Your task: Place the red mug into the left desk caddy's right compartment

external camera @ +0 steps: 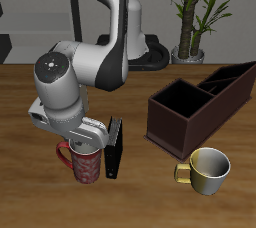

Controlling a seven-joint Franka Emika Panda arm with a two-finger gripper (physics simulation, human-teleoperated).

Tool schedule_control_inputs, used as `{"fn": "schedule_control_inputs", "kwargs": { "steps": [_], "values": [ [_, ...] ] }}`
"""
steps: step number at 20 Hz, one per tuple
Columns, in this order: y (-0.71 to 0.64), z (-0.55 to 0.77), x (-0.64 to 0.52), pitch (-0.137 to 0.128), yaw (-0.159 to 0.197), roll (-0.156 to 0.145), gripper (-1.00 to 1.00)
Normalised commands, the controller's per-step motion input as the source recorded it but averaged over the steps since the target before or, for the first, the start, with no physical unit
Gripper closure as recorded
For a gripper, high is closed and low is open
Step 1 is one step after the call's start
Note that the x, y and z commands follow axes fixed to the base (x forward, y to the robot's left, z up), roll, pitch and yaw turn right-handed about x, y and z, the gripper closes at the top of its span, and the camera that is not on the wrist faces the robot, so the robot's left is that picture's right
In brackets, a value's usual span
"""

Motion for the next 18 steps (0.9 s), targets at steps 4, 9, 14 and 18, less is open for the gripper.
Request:
{"fn": "schedule_control_inputs", "kwargs": {
  "steps": [4,9,14,18],
  "values": [
    [0.02,0.34,-0.07,-0.047,-0.019,0.01,1.0],
    [0.0,0.37,-0.08,-0.042,0.014,0.001,1.0],
    [-0.03,0.42,-0.12,-0.058,0.015,-0.002,1.0],
    [-0.05,0.54,-0.2,-0.058,0.038,-0.02,1.0]
  ]
}}
